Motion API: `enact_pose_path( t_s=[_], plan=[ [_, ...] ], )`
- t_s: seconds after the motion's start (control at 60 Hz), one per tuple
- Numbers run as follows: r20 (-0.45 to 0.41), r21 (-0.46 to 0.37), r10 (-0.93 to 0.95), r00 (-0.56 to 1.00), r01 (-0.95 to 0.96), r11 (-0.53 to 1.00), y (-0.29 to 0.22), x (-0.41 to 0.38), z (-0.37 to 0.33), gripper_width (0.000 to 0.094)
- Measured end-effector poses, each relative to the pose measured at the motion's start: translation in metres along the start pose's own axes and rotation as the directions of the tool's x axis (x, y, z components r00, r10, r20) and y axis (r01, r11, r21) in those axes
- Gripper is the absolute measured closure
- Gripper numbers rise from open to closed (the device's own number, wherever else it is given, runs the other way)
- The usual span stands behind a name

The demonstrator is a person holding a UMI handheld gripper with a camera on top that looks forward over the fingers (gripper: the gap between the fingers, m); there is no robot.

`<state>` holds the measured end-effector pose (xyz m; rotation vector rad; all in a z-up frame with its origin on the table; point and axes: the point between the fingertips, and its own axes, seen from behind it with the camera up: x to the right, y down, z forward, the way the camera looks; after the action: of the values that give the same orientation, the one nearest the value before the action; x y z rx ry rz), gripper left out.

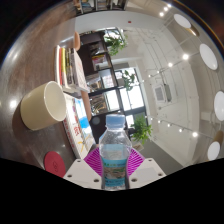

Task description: Pour water

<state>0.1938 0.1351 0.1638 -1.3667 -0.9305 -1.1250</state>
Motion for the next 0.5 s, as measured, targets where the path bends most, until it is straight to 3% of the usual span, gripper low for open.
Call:
enact_pose_path(
  t_s=[0.117,0.283,0.5],
  plan=[
    [-0.041,0.071,-0.319,0.947,0.322,0.944,-0.032,-0.003,-0.005,0.0669],
    [-0.096,0.134,-0.635,0.766,0.642,0.755,-0.058,-0.022,-0.001,0.0674],
    [-0.139,0.116,-0.799,0.586,0.811,0.574,-0.053,-0.027,0.007,0.0673]
  ],
)
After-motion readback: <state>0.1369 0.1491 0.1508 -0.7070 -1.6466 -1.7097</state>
